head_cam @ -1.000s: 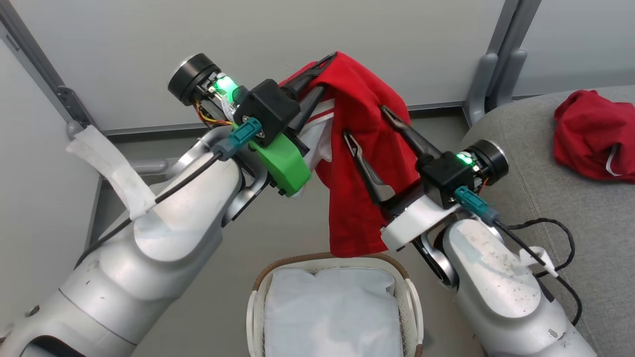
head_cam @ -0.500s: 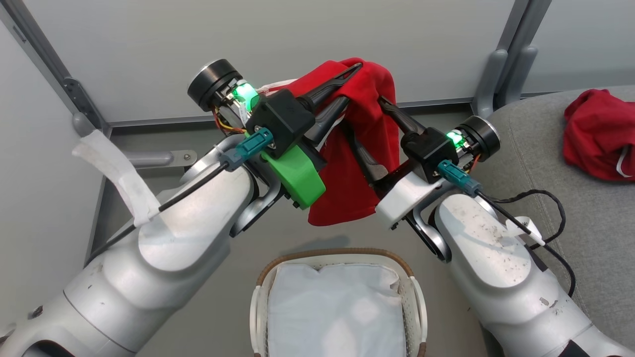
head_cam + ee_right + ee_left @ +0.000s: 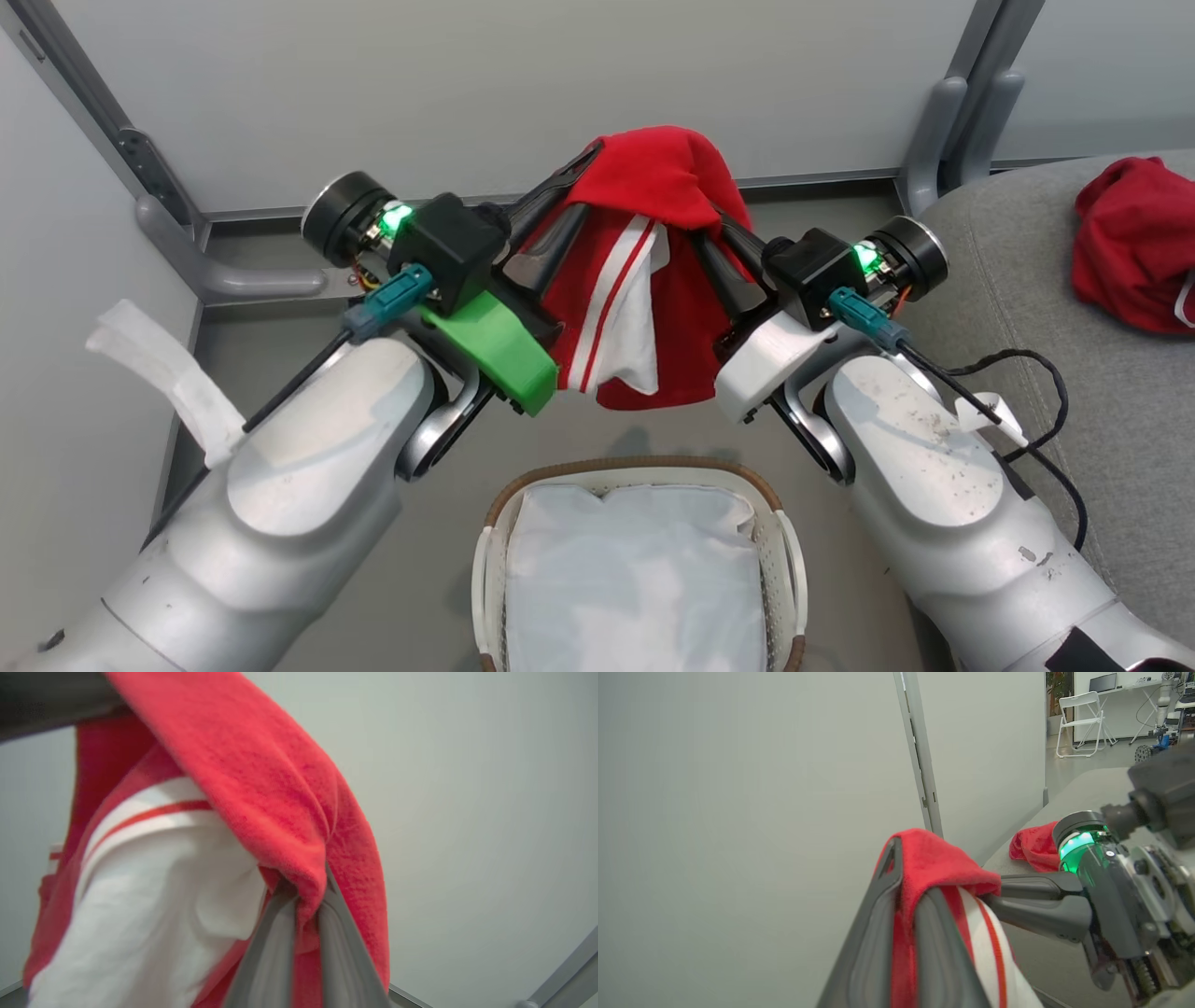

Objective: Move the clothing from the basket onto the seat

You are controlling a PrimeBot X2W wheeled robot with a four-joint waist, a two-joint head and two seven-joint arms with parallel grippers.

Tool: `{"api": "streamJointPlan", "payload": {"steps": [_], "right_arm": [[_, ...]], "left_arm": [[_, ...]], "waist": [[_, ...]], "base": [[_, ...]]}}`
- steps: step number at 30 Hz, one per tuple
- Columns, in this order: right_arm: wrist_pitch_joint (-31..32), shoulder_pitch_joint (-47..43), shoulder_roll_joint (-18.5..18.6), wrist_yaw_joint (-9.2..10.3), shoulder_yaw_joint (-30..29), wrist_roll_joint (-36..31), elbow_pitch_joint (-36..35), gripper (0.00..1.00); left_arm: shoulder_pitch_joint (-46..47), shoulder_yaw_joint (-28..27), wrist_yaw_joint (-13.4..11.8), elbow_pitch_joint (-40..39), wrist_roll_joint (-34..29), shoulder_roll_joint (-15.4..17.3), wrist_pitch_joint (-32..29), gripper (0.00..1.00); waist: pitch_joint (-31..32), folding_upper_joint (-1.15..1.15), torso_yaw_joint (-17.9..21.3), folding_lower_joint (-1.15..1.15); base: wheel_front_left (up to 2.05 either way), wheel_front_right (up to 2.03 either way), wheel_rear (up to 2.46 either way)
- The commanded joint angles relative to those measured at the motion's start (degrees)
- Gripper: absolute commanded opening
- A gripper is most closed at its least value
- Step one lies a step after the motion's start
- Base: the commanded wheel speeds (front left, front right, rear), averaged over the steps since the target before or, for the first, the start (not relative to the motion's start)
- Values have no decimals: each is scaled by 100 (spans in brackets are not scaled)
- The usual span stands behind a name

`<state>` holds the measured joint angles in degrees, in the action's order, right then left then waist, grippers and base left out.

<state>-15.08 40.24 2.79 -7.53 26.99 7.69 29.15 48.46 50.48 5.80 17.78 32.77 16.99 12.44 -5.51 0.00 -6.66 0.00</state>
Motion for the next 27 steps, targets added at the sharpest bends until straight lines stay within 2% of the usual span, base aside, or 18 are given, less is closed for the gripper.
{"api": "streamJointPlan", "payload": {"steps": [1, 7, 13, 27], "right_arm": [[-13, -92, 20, 8, -59, -4, -3, 0], [-13, -182, 20, 8, -302, -129, -16, 0], [-13, -252, 20, 8, -593, -278, -8, 0], [-13, -498, 19, 8, -1193, -568, 18, 0]], "left_arm": [[-173, -45, -57, 48, 84, -10, 78, 100], [-744, -263, -206, 253, 196, -182, 248, 100], [-1418, -653, -273, 309, 5, -436, 275, 100], [-2590, -1289, 23, 317, -819, -994, 270, 100]], "waist": [[-25, 0, 9, 0], [-82, 0, 20, 0], [-133, 0, 40, 0], [-150, 0, 116, 0]], "base": [[0, 0, 0], [0, 0, 0], [0, 0, 0], [0, 0, 0]]}}
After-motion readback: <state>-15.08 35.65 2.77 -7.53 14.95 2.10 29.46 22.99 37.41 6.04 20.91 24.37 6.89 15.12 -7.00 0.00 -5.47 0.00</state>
